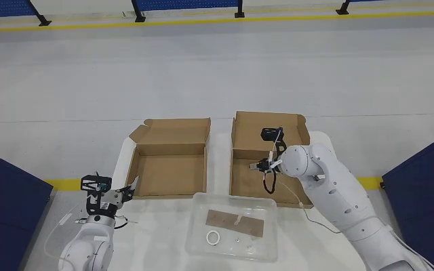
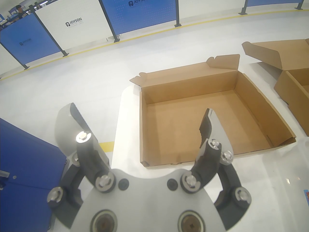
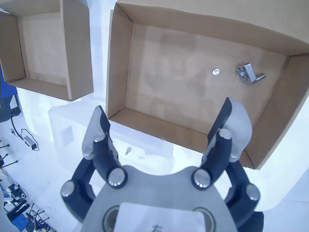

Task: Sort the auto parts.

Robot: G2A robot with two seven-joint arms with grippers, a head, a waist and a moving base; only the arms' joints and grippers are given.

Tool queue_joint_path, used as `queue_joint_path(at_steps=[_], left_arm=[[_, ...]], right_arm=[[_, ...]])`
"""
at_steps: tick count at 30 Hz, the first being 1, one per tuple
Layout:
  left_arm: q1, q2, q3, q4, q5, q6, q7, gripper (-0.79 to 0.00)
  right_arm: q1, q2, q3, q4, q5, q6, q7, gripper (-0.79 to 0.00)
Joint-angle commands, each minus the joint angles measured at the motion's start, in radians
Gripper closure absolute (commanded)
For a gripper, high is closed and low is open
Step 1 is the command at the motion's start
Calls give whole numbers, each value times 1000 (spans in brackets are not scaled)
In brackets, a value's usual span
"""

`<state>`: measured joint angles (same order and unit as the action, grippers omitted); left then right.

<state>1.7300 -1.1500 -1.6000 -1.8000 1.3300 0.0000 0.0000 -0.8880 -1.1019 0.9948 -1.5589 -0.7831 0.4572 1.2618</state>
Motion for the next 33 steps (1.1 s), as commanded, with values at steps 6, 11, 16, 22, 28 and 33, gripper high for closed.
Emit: queue_joint_path(at_steps=[6,11,16,22,28,33], left_arm=[[0,0,0,0,0,0,0,-785],[0,0,0,0,0,0,0,-785],[0,0,0,0,0,0,0,-785],[0,0,0,0,0,0,0,-785],[0,0,0,0,0,0,0,-785],[0,0,0,0,0,0,0,-785]], right_arm=[[-8,2,-22,-45,-57,-45,-21,-785],[6,10,-58,-150,-132,-196,113,-785],[25,10,-97,-214,-157,-282,265,-785],[36,10,-115,-208,-153,-320,274,-785],[28,10,-124,-225,-145,-349,260,-785],[15,19,-152,-261,-98,-507,274,-785]])
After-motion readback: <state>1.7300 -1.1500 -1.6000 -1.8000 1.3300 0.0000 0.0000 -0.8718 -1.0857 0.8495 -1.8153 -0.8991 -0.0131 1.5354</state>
